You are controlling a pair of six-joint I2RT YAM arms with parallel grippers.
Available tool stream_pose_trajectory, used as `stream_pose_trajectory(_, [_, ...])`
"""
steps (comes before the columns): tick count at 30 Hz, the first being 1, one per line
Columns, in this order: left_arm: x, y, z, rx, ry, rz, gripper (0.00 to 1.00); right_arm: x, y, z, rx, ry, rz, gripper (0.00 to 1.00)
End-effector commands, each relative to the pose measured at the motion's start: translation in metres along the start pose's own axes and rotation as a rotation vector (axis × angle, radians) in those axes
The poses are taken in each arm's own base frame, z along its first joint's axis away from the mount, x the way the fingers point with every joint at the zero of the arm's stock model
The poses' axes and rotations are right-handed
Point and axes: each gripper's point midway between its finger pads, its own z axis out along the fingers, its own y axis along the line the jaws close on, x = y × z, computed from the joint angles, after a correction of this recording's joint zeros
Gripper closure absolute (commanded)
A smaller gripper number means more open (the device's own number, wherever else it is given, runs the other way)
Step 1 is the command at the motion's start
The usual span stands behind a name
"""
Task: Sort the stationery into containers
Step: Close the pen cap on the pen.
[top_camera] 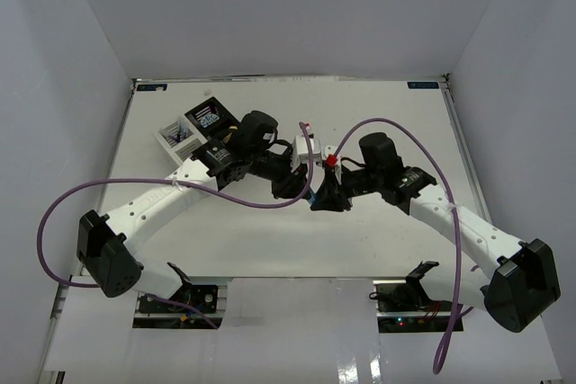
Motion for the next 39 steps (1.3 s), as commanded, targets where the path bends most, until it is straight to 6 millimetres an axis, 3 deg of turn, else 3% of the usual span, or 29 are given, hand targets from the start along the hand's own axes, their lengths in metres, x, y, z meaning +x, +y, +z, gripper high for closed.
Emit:
stream_pose_trajectory(1, [0.023, -0.021, 0.005, 0.069, 0.060, -0.061, 1.00, -0.095, -0.010, -0.015, 0.049, -0.211, -0.246, 0.92])
stream_pose_trajectory(4, [0.010, -0.019, -0.002, 0.034, 0.017, -0.012, 1.00, -0.086, -0.008, -0.012, 0.025, -0.200, -0.229, 0.91])
stream_pose_trajectory(10, [-0.014, -0.015, -0.017, -0.036, -0.052, 0.058, 1.00, -0.064, -0.003, -0.009, 0.012, -0.174, -0.205, 0.73])
stream_pose_trajectory(16, [-0.016, -0.013, -0.018, -0.051, -0.053, 0.063, 1.00, -0.058, -0.001, -0.010, 0.026, -0.167, -0.205, 0.55])
stream_pose_trajectory(22, [-0.019, -0.011, -0.024, -0.083, -0.061, 0.077, 1.00, -0.046, -0.003, -0.009, 0.040, -0.144, -0.183, 0.53])
stream_pose_trajectory(26, [-0.025, -0.007, -0.030, -0.127, -0.077, 0.097, 1.00, -0.035, 0.002, -0.008, 0.018, -0.131, -0.161, 0.45])
stream_pose_trajectory(34, [-0.040, -0.005, -0.039, -0.158, -0.122, 0.129, 1.00, -0.013, 0.004, -0.003, 0.008, -0.099, -0.121, 0.43])
stream_pose_trajectory(39, [-0.038, -0.011, -0.037, -0.126, -0.126, 0.128, 1.00, -0.014, 0.000, 0.001, 0.001, -0.095, -0.116, 0.53])
